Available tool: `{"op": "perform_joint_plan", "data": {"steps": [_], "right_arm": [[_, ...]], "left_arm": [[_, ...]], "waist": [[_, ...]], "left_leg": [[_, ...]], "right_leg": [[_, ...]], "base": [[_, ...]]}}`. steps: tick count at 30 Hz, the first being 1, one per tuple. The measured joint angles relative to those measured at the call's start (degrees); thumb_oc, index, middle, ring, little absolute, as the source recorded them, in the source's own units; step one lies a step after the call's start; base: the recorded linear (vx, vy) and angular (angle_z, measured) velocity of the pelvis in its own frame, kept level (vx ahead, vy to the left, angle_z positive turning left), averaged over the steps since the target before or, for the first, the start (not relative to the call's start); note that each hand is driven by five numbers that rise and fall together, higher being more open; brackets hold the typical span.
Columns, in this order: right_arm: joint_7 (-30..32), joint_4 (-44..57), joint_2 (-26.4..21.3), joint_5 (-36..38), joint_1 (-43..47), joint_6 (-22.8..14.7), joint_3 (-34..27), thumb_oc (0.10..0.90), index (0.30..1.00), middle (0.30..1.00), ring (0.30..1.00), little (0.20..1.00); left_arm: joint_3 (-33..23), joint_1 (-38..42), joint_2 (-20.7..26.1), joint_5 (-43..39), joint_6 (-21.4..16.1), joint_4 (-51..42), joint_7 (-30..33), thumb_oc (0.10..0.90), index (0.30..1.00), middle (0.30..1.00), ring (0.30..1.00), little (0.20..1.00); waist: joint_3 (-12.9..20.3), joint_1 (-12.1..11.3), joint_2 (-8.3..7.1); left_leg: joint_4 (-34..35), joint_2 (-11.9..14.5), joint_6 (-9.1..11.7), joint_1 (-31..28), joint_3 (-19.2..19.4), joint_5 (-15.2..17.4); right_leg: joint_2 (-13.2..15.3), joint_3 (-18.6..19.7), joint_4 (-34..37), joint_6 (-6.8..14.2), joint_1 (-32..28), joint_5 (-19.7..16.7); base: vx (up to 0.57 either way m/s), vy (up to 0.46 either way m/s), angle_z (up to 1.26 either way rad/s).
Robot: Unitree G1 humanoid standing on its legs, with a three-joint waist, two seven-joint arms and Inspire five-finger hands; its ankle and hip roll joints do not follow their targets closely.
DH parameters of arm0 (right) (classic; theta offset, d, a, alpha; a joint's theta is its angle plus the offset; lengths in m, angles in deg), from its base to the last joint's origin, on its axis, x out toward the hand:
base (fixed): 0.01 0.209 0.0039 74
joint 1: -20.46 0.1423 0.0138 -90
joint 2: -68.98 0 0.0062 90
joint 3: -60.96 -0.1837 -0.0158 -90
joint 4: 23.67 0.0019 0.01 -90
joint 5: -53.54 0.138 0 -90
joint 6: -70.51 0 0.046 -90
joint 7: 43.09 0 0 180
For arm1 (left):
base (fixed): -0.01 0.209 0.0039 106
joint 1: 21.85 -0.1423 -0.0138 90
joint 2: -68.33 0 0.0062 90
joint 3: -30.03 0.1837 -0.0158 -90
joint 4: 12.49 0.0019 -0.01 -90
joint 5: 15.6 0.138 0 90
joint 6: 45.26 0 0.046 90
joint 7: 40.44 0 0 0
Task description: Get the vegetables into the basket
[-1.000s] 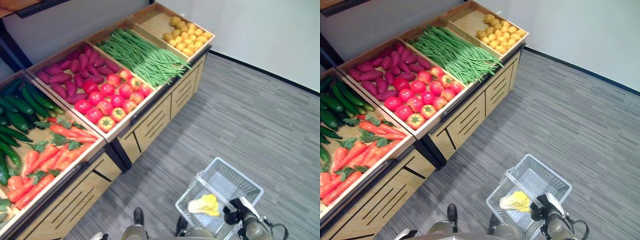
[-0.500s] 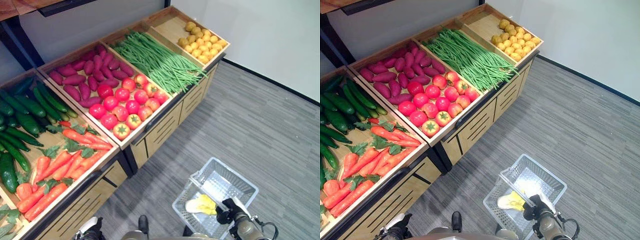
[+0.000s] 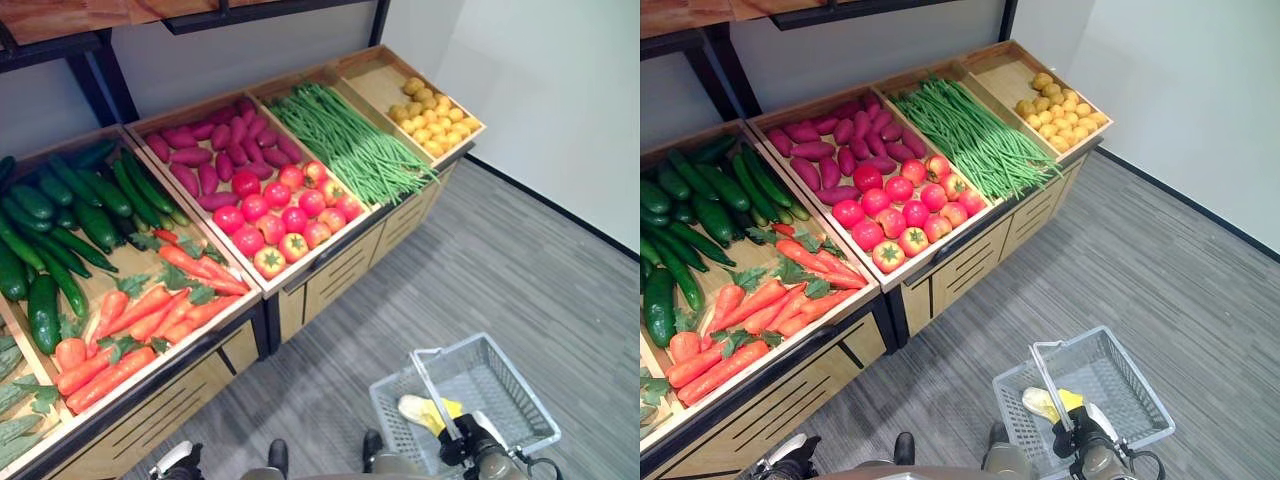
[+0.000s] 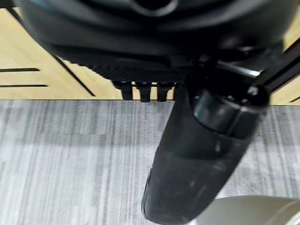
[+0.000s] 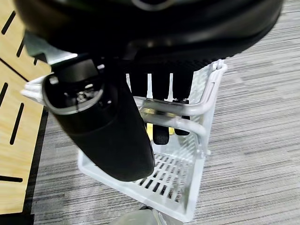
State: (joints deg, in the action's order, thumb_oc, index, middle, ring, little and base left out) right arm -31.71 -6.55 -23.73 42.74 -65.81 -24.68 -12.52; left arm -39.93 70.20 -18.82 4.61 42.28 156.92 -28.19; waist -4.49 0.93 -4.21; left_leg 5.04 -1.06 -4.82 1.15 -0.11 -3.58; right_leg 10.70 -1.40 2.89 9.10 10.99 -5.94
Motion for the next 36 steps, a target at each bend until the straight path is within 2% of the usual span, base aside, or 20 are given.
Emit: {"op": "perform_joint_plan", "data": {"steps": [2, 3, 4, 6, 8, 14, 16, 18, 19, 20, 21, 22, 23, 25, 26, 29, 30, 33, 34, 36], "right_arm": [[-0.01, -0.15, 0.0, 0.0, -0.13, 0.02, -0.01, 0.4, 0.3, 0.3, 0.3, 0.3], [0.08, -0.04, 0.09, 0.0, -0.59, 0.18, 0.23, 0.4, 0.3, 0.3, 0.3, 0.3], [0.17, 0.05, -0.04, 0.0, -1.4, 0.26, -0.16, 0.4, 0.3, 0.3, 0.3, 0.3], [-0.11, 0.5, -0.65, -0.12, -1.39, 0.55, -0.2, 0.4, 0.3, 0.3, 0.3, 0.3], [-0.36, 1.19, -1.05, -0.25, -0.83, 0.52, -0.26, 0.4, 0.3, 0.3, 0.3, 0.3], [-1.01, 2.19, -2.26, -0.75, 1.38, -0.5, 0.8, 0.4, 0.3, 0.3, 0.3, 0.3], [-1.14, 2.56, -2.42, -0.84, 2.51, -0.58, 1.32, 0.4, 0.3, 0.3, 0.3, 0.3], [-1.19, 2.23, -2.96, -0.88, 2.81, -0.49, 1.47, 0.4, 0.3, 0.3, 0.3, 0.3], [-1.08, 1.88, -3.06, -0.85, 2.47, -0.49, 1.14, 0.4, 0.3, 0.3, 0.3, 0.3], [-1.08, 1.38, -3.12, -0.85, 2.15, -0.48, 1.17, 0.4, 0.3, 0.3, 0.3, 0.3], [-1.04, 1.26, -3.2, -0.81, 1.79, -0.3, 1.11, 0.4, 0.3, 0.3, 0.3, 0.3], [-0.94, 1.35, -3.55, -0.77, 0.63, -0.39, 0.25, 0.4, 0.3, 0.3, 0.3, 0.3], [-0.89, 1.17, -3.78, -0.7, -0.25, -0.37, -0.19, 0.4, 0.3, 0.3, 0.3, 0.3], [-0.93, 0.72, -3.66, -0.64, -1.23, 0.05, 0.1, 0.4, 0.3, 0.3, 0.3, 0.3], [-0.88, 0.77, -3.73, -0.62, -1.33, -0.2, 0.12, 0.4, 0.3, 0.3, 0.3, 0.3], [-0.74, 0.43, -3.72, -0.58, -1.54, -0.02, 0.01, 0.4, 0.3, 0.3, 0.3, 0.3], [-0.82, 0.1, -3.92, -0.62, -1.75, 0.26, -0.03, 0.4, 0.3, 0.3, 0.3, 0.3], [-0.87, 0.07, -4.13, -0.62, -2.24, 0.29, -0.61, 0.4, 0.3, 0.3, 0.3, 0.3], [-0.85, 0.03, -4.13, -0.62, -2.24, 0.34, -0.71, 0.4, 0.3, 0.3, 0.3, 0.3], [-0.88, -0.11, -3.73, -0.63, -2.38, 0.53, -1.17, 0.4, 0.3, 0.3, 0.3, 0.3]], "left_arm": [[0.04, -0.32, 0.02, -0.03, 0.0, 0.06, -0.04, 0.9, 1.0, 1.0, 1.0, 1.0], [0.08, -0.22, 0.17, 0.03, -0.22, 0.58, -0.1, 0.9, 1.0, 1.0, 1.0, 1.0], [0.1, 0.32, -0.3, 0.02, -0.22, 1.16, -0.35, 0.9, 1.0, 1.0, 1.0, 1.0], [-0.02, 0.24, -0.92, 0.11, -0.69, 0.77, -0.56, 0.9, 1.0, 1.0, 1.0, 1.0], [-0.8, -0.83, -2.2, 0.09, -0.34, 0.34, -0.82, 0.9, 1.0, 1.0, 1.0, 1.0], [-0.97, -0.92, -4.14, 0.28, 0.0, 0.12, -0.74, 0.9, 1.0, 1.0, 1.0, 1.0], [-0.14, -0.23, -4.34, 0.24, 0.03, -0.06, -0.32, 0.9, 1.0, 1.0, 1.0, 1.0], [0.12, 0.74, -4.72, 0.21, 0.16, -0.29, -0.42, 0.9, 1.0, 1.0, 1.0, 1.0], [0.11, 1.15, -4.74, 0.17, 0.21, -0.28, -0.37, 0.9, 1.0, 1.0, 1.0, 1.0], [0.07, 1.82, -4.67, 0.12, 0.36, -0.28, -0.27, 0.9, 1.0, 1.0, 1.0, 1.0], [0.06, 2.23, -4.7, 0.09, 0.57, -0.24, -0.13, 0.9, 1.0, 1.0, 1.0, 1.0], [0.18, 3.09, -5.07, 0.09, 0.87, -0.19, -0.05, 0.9, 1.0, 1.0, 1.0, 1.0], [0.2, 3.65, -5.44, 0.09, 0.99, -0.19, 0.05, 0.9, 1.0, 1.0, 1.0, 1.0], [0.04, 3.59, -5.28, 0.09, 1.07, -0.22, 0.1, 0.9, 1.0, 1.0, 1.0, 1.0], [0.04, 3.23, -5.4, 0.1, 1.45, 0.48, 0.05, 0.9, 1.0, 1.0, 1.0, 1.0], [0.0, 1.73, -5.39, 0.11, 2.11, 1.19, 0.14, 0.9, 1.0, 1.0, 1.0, 1.0], [-0.07, 0.64, -5.44, 0.09, 2.13, 0.98, 0.28, 0.9, 1.0, 1.0, 1.0, 1.0], [-0.21, -0.66, -6.19, 0.1, 2.08, 0.86, 0.27, 0.9, 1.0, 1.0, 1.0, 1.0], [-0.2, -0.67, -6.27, 0.1, 2.08, 0.85, 0.27, 0.9, 1.0, 1.0, 1.0, 1.0], [0.12, -0.44, -6.57, 0.13, 1.97, 0.76, 0.22, 0.9, 1.0, 1.0, 1.0, 1.0]], "waist": [[0.02, 0.26, -0.03], [0.05, 0.75, -1.05], [-0.51, 0.93, -0.35], [-0.89, 0.62, 1.78], [-0.62, 0.29, 3.07], [-0.56, 0.0, 3.45], [-0.61, -0.18, 3.84], [-0.83, -0.42, 4.58], [-0.9, -0.37, 4.82], [-0.99, -0.2, 4.64], [-1.21, -0.36, 4.65], [-1.47, 0.05, 4.62], [-1.75, 0.37, 4.19], [-1.76, -0.32, 3.7], [-1.82, 0.65, 3.47], [-1.72, 1.15, 3.65], [-1.53, 1.33, 4.19], [-0.98, 1.19, 5.17], [-0.96, 1.21, 5.21], [-0.74, 1.07, 4.5]], "left_leg": [[0.01, -0.04, 0.42, -0.38, -1.05, 0.24], [0.06, -0.1, 2.91, -0.9, -4.01, 0.62], [0.28, 0.98, 4.48, -1.22, -6.08, 0.7], [0.1, 4.01, 6.18, -1.29, -7.83, 0.98], [-0.94, 6.64, 7.28, -1.2, -7.19, 0.68], [-2.71, 10.35, 8.15, 0.34, -7.07, 0.66], [-5.11, 11.19, 9.67, 2.81, -7.57, 0.06], [-5.17, 11.57, 10.82, 3.78, -7.95, -1.73], [-5.26, 11.67, 12.12, 4.53, -8.15, -3.12], [-4.91, 11.52, 12.75, 5.2, -8.16, -4.85], [-3.92, 10.89, 12.22, 5.7, -6.79, -7.49], [-3.64, 10.32, 11.15, 6.45, -3.11, -9.59], [-4.41, 9.87, 11.07, 7.4, 1.26, -9.82], [-8.54, 9.3, 10.59, 7.31, 7.27, -4.51], [-11.93, 9.38, 10.75, 7.12, 10.95, -1.55], [-8.7, 9.04, 10.91, 2.76, 10.67, -0.05], [-3.54, 9.42, 10.53, -0.28, 9.87, -0.27], [-1.95, 9.4, 9.45, -1.38, 10.0, 0.01], [-1.98, 9.43, 9.42, -1.38, 10.0, 0.46], [-1.71, 7.79, 8.1, -1.14, 9.99, 2.12]], "right_leg": [[-0.18, 1.42, 1.27, 0.04, -0.77, -1.27], [-1.34, 7.63, 2.13, -0.07, -3.02, -2.21], [-2.47, 7.28, 2.0, -1.18, -4.48, -2.53], [-5.27, 5.41, 2.06, -2.48, -5.57, -2.07], [-7.87, 3.37, 2.05, -4.26, -6.4, -1.56], [-11.8, 1.21, 2.03, -7.3, -6.48, -0.6], [-12.8, -0.25, 0.59, -7.95, -5.13, 0.01], [-13.29, -1.95, 0.13, -8.95, -5.06, 0.5], [-13.37, -3.3, 0.13, -9.52, -5.3, 0.88], [-13.01, -4.58, 0.28, -10.29, -5.29, 1.42], [-12.66, -6.29, 0.36, -10.9, -5.84, 1.31], [-11.94, -7.83, 0.41, -11.6, -5.86, 1.83], [-11.22, -10.3, 0.97, -12.05, -6.19, 1.72], [-10.11, -11.2, 1.47, -13.34, -6.3, 1.27], [-9.23, -11.96, 2.33, -13.27, -6.74, 1.31], [-8.89, -11.82, 2.04, -12.23, -6.71, 0.74], [-9.49, -11.81, 2.05, -11.82, -6.63, 0.61], [-9.93, -12.15, 1.6, -10.39, -6.26, 0.19], [-9.92, -12.17, 1.48, -10.33, -6.2, 0.2], [-8.04, -11.9, -1.06, -8.44, -4.63, 0.61]], "base": [[0.1, -0.131, 0.69], [0.1, -0.222, 1.08], [0.13, -0.318, 1.16], [0.11, -0.332, 0.63], [0.1, -0.371, 0.29], [0.04, -0.25, 0.14], [-0.01, -0.228, 0.27], [0.0, -0.193, 0.49], [-0.02, -0.078, 0.68], [-0.04, -0.06, 0.81], [-0.04, -0.06, 1.03], [-0.05, -0.042, 1.07], [-0.04, -0.022, 1.04], [-0.03, -0.002, 0.48], [0.03, 0.041, 0.23], [0.05, 0.082, 0.18], [0.05, 0.103, 0.05], [0.05, 0.149, -0.01], [0.04, 0.101, 0.02], [0.05, 0.166, 0.03]]}}
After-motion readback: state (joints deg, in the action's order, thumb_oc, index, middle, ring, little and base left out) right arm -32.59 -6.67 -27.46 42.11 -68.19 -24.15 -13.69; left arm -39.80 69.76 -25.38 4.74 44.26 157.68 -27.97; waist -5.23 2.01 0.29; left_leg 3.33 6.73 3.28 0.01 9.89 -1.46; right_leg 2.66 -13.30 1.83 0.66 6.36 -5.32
